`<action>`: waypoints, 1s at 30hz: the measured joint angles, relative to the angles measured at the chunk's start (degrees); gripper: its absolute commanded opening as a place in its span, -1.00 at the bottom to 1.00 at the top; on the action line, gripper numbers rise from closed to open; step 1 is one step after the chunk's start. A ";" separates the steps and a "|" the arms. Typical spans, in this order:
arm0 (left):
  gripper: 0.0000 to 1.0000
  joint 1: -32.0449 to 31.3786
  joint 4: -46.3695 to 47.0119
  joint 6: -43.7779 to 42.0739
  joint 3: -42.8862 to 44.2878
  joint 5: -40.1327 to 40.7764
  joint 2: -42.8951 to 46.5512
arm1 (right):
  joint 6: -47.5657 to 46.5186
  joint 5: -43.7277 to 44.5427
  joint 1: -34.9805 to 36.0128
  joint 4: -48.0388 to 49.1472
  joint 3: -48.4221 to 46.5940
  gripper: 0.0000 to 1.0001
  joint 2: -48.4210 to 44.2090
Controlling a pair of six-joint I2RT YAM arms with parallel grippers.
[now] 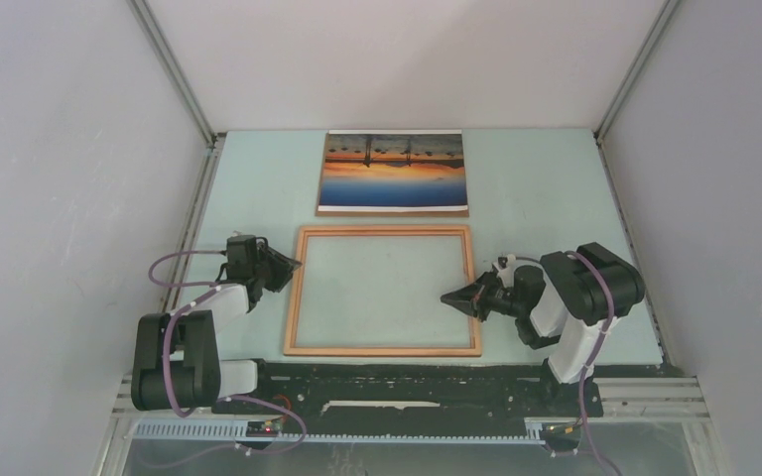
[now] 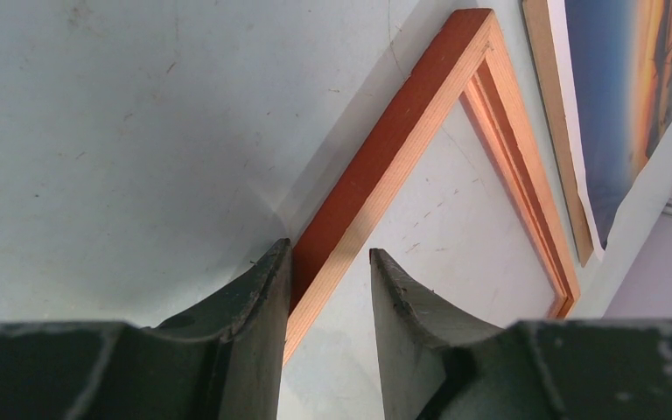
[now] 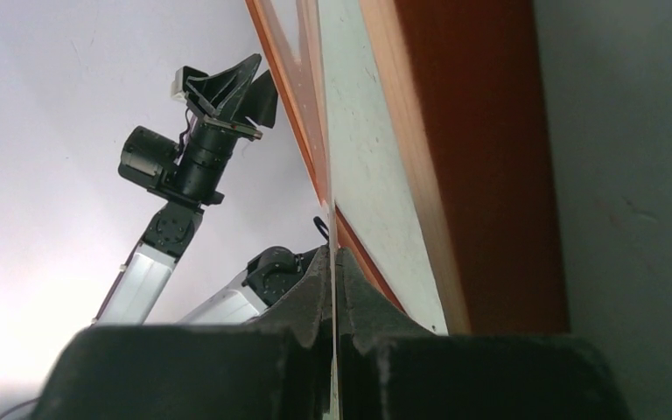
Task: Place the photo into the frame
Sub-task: Place the photo frame item in the photo frame.
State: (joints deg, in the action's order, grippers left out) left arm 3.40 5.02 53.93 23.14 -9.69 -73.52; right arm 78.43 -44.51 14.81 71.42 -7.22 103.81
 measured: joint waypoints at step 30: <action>-0.75 0.39 1.27 -0.44 0.00 1.92 -0.33 | -8.87 5.73 4.04 -1.33 -2.62 -0.92 -3.52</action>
State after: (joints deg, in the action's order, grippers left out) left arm 3.79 6.28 53.49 23.14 -7.77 -73.84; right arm 69.56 -38.79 18.85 70.08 -9.85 100.29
